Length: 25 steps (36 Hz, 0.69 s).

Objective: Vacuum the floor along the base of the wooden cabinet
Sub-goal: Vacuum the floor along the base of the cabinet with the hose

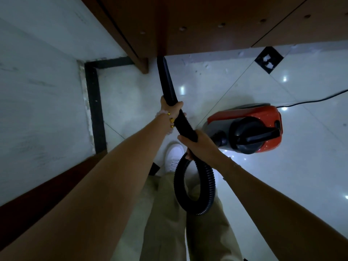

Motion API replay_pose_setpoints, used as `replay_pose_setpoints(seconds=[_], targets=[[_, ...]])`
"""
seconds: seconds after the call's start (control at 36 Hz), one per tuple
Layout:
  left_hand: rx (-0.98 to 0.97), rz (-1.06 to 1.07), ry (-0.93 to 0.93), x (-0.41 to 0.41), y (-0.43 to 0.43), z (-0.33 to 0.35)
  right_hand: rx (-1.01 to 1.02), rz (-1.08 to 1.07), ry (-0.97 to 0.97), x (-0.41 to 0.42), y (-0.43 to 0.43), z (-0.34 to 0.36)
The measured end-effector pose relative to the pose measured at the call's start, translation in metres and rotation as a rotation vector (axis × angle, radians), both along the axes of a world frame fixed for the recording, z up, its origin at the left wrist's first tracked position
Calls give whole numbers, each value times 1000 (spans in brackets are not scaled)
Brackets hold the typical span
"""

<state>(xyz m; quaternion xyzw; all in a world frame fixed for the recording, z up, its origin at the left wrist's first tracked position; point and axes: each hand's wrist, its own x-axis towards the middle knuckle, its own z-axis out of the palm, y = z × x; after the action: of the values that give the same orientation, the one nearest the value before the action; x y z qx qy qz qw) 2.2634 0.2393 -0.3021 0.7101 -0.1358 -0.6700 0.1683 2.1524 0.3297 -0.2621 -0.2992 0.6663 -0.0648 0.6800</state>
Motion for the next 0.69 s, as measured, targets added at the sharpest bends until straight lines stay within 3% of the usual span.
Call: replay_pose_setpoints(seconds=[0.17, 0.36, 0.69], targets=[[34, -65, -55, -8, 25, -6, 0, -40, -2, -4, 23, 14], [14, -106, 62, -30, 42, 31, 20, -153, 9, -13, 50, 28], [-12, -262, 12, -62, 63, 38, -25, -222, 18, -30, 79, 35]])
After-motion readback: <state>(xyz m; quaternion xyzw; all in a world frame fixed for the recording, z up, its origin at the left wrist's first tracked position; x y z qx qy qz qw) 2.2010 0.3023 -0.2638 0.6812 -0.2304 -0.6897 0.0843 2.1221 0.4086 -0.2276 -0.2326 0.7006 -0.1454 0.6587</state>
